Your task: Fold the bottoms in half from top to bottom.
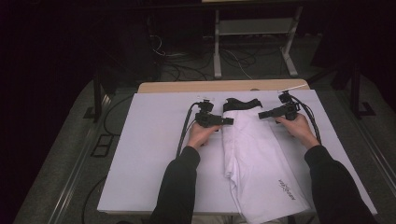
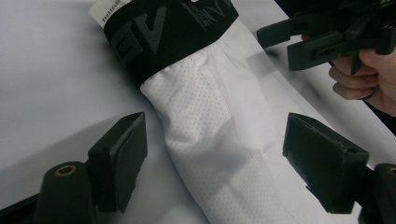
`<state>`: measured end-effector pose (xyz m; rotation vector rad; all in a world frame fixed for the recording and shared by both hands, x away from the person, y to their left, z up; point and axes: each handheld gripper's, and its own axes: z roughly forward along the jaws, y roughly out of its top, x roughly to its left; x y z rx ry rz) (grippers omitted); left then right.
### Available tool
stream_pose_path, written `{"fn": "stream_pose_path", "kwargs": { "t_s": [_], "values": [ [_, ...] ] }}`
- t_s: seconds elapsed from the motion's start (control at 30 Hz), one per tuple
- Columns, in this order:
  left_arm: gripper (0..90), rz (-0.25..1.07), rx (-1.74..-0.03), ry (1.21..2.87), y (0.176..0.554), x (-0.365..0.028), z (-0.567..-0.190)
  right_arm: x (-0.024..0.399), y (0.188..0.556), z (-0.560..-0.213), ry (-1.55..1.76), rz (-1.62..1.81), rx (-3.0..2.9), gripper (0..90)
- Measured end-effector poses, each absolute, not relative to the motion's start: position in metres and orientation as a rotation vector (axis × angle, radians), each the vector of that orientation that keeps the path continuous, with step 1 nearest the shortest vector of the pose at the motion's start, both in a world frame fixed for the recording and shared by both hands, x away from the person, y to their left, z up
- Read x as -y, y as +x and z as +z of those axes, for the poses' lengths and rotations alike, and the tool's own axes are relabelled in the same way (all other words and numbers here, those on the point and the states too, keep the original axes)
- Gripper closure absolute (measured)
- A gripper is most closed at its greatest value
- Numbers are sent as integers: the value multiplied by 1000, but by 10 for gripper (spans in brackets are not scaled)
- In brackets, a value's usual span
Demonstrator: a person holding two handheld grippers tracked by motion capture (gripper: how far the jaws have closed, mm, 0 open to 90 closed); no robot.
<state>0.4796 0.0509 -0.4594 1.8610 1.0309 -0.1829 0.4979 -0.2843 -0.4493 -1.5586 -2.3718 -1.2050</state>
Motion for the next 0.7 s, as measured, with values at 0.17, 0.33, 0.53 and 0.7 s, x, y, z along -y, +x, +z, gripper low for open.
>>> {"fn": "stream_pose_path", "kwargs": {
  "t_s": [0.17, 0.33, 0.53, 0.7],
  "values": [
    [246, -188, -1039, 1866, 481, -51, -461, 285, 499, -451, -1557, -1228, 2338, 223],
    [275, -195, -1040, 1865, 482, -49, -461, 282, 500, -452, -1552, -1231, 2324, 295],
    [364, -203, -1045, 1871, 483, -45, -462, 279, 500, -452, -1601, -1195, 2272, 477],
    [483, -213, -1062, 1874, 483, -44, -465, 274, 498, -450, -1650, -1141, 2311, 633]
  ]
}}
